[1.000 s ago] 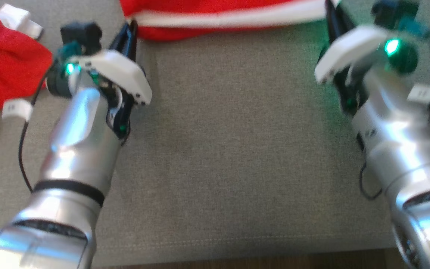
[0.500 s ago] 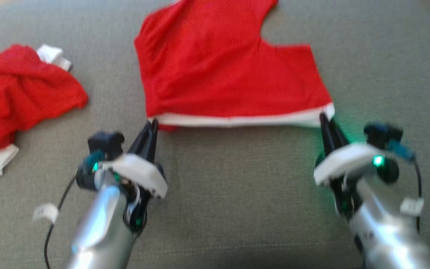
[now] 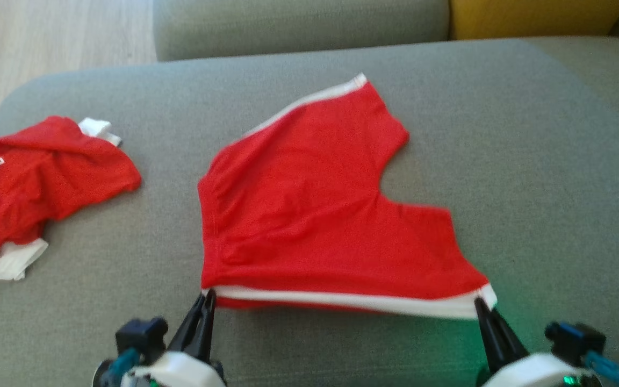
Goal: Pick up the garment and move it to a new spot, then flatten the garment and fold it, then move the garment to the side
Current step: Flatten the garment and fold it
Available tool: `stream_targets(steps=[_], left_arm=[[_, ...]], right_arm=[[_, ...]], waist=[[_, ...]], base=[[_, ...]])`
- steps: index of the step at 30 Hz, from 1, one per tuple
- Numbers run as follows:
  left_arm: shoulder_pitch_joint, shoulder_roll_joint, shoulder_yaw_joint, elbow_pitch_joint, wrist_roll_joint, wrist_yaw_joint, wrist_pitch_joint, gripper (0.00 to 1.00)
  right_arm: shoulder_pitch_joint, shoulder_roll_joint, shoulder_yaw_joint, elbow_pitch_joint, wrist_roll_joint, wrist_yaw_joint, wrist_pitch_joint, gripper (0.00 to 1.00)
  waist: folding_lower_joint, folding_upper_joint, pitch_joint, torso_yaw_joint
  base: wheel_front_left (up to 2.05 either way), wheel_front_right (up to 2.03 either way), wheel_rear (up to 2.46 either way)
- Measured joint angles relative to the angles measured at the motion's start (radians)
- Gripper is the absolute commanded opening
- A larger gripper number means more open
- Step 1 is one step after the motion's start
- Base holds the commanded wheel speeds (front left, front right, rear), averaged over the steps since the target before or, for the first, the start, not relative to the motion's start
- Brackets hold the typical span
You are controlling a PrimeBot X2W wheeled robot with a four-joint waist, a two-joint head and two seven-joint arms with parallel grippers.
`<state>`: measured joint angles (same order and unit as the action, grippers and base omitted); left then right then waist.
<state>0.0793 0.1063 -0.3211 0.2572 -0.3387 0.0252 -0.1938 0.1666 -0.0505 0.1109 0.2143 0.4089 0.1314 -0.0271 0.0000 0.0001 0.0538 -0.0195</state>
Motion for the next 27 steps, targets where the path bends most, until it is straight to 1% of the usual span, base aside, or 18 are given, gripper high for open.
stream_targets(steps=[2,5,8,11,20,23,27], left_arm=[[0.046,0.008,0.002,-0.058,0.000,0.020,0.022,0.00],[0.104,0.016,0.002,-0.127,-0.001,0.036,0.055,0.00],[0.134,0.020,0.002,-0.167,-0.007,0.052,0.078,0.00],[0.144,0.021,0.000,-0.194,-0.008,0.058,0.090,0.00],[0.123,0.025,-0.002,-0.220,-0.011,0.063,0.105,0.00],[0.073,0.024,-0.003,-0.220,-0.017,0.060,0.105,0.00],[-0.016,0.019,0.000,-0.217,-0.027,0.050,0.104,0.00]], right_arm=[[0.065,0.009,-0.016,-0.091,-0.021,0.000,0.053,0.00],[0.127,0.010,-0.035,-0.192,-0.042,0.000,0.114,0.00],[0.155,0.010,-0.043,-0.248,-0.031,0.000,0.145,0.00],[0.157,0.011,-0.053,-0.277,-0.030,0.000,0.161,0.00],[0.127,0.011,-0.071,-0.284,-0.049,0.000,0.170,0.00],[0.058,0.011,-0.080,-0.270,-0.053,0.000,0.170,0.00],[-0.077,0.011,-0.096,-0.238,-0.075,0.000,0.170,0.00]], waist=[[0.0000,0.0000,-0.016,0.003],[0.0000,0.0000,-0.037,0.009],[0.0000,0.0000,-0.049,0.015],[0.0000,0.0000,-0.052,0.020],[0.0000,0.0000,-0.014,0.034],[0.0000,0.0000,0.013,0.044],[0.0000,0.0000,0.062,0.060]], base=[[0.00,0.00,0.00],[0.00,0.00,0.00],[0.00,0.00,0.00],[0.00,0.00,0.00],[0.00,0.00,0.00],[0.00,0.00,0.00],[0.00,0.00,0.00]])
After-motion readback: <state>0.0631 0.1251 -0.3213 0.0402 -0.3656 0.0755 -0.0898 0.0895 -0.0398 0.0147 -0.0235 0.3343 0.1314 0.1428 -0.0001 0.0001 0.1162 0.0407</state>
